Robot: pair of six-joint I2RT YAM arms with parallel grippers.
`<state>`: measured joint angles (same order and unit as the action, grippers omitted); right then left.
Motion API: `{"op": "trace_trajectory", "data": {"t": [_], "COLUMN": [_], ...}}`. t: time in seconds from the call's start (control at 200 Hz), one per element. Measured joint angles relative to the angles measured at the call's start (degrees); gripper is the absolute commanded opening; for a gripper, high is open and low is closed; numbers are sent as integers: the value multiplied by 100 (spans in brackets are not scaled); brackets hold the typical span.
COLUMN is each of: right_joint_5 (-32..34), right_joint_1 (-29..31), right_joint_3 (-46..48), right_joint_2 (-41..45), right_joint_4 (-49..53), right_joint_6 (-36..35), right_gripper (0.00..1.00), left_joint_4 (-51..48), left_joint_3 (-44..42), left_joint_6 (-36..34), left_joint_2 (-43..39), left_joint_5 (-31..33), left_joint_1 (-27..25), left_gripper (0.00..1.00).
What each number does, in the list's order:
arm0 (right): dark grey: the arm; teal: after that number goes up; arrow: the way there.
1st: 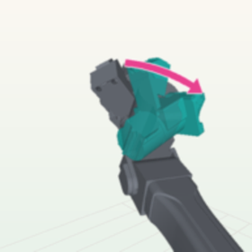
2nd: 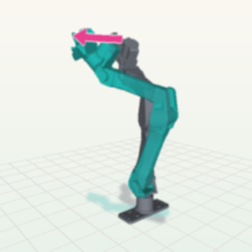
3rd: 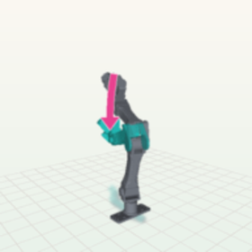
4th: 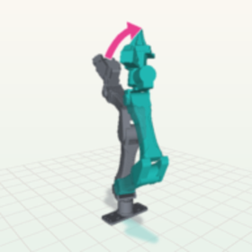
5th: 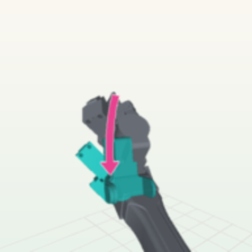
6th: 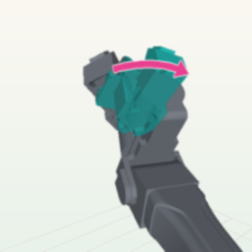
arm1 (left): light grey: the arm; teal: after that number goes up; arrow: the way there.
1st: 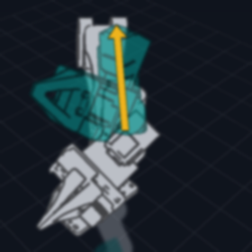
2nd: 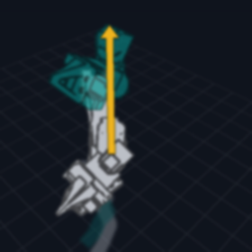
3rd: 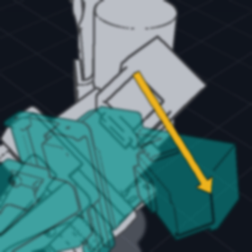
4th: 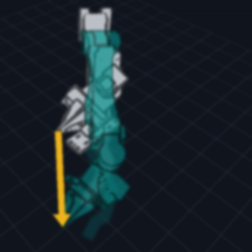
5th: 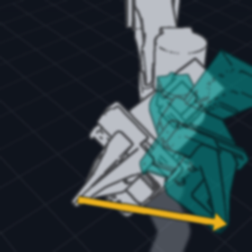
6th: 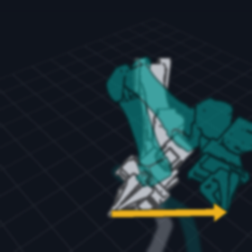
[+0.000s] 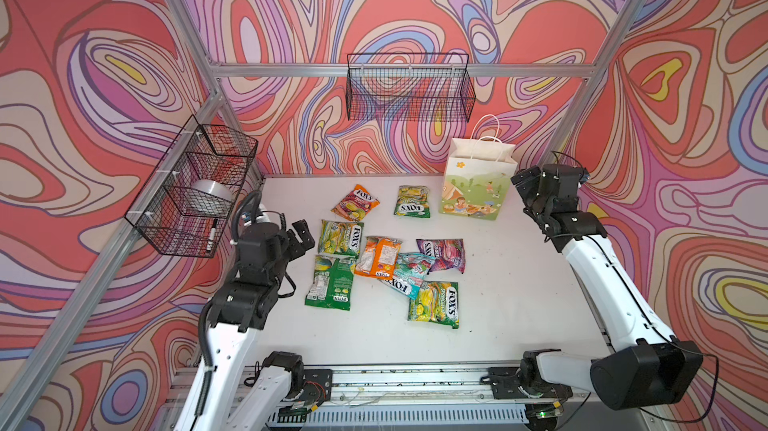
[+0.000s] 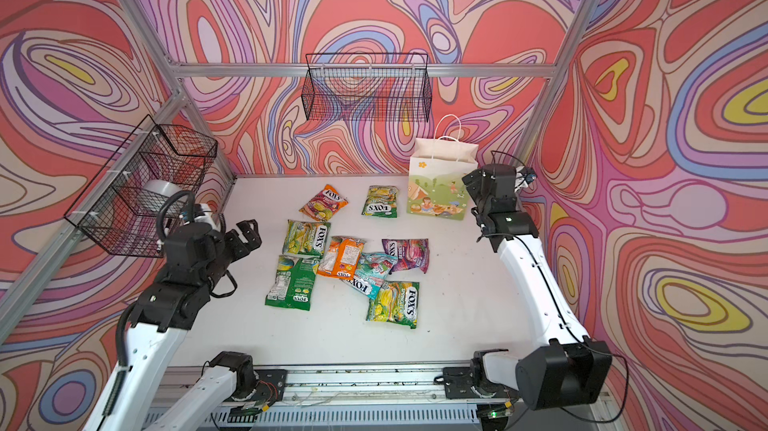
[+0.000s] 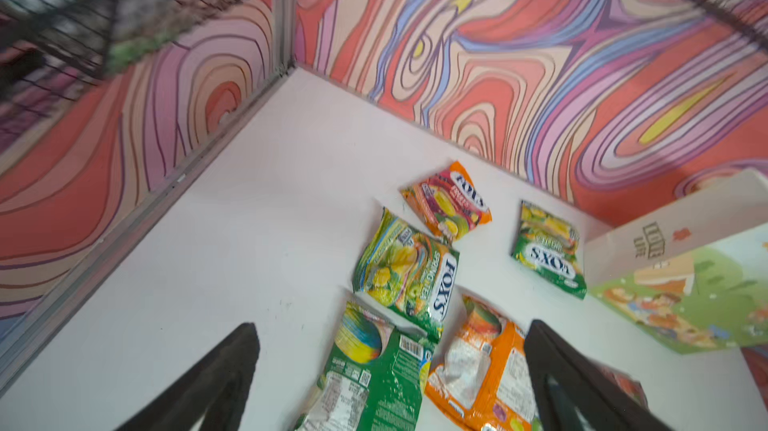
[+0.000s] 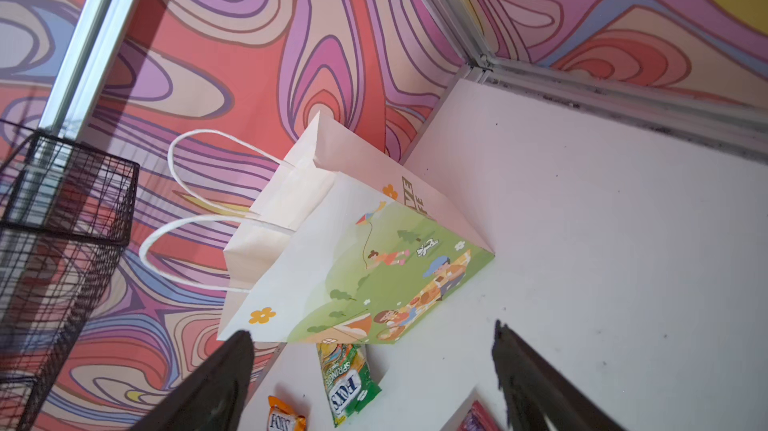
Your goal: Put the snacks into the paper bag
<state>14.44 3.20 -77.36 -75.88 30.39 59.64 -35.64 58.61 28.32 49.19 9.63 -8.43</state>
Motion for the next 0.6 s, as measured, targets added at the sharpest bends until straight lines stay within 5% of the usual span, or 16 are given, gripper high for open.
{"op": "trace_trajectory", "data": {"t": [0.27,0.596], "right_joint_5": [-409,-966], "right_joint_1": [-13,-52], "right_joint_3": [-2726,-4017], "right_joint_2": [-2212,-3552], "right_joint_4": [1746,2623], "right_joint_6": [1740,2927], "right_gripper": [98,85], "left_joint_4": [-282,-273], "left_joint_3": [-446,-588], "left_joint_6": [-398,-455], "left_joint_2": [212,-42], "left_joint_5": [-612,-973], "left_joint_1": [0,0], "left_gripper": [100,100]}}
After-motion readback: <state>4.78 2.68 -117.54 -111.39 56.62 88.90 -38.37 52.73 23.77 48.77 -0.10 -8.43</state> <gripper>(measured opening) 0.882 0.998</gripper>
